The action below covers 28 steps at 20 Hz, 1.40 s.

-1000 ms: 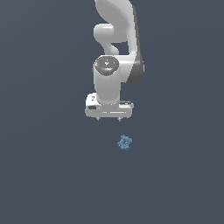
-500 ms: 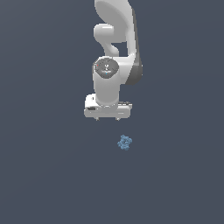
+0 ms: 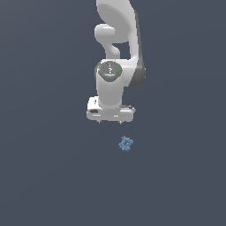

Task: Pick up the object and move it to a goal position.

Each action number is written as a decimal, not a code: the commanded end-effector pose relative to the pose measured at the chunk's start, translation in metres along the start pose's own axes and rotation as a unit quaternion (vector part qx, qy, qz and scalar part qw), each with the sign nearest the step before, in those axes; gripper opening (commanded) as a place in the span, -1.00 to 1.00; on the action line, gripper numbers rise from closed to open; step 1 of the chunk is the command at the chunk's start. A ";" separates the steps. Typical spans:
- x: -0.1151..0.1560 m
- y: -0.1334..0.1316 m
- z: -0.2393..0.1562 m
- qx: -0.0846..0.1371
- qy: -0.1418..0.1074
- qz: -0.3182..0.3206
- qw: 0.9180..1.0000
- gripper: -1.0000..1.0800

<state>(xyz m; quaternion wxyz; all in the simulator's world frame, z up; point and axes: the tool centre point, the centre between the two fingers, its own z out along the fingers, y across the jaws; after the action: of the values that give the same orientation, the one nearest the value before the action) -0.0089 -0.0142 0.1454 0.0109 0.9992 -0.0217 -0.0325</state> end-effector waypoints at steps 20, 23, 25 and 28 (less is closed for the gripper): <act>0.054 -0.069 0.038 0.014 0.024 0.184 0.982 0.92; 0.058 -0.077 0.043 0.016 0.026 0.202 0.979 0.92; 0.060 -0.080 0.045 0.017 0.027 0.210 0.977 0.92; 0.062 -0.084 0.047 0.018 0.028 0.219 0.975 0.92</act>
<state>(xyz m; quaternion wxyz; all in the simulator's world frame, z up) 0.0523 0.0643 0.0938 0.0007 0.9720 -0.2351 -0.0015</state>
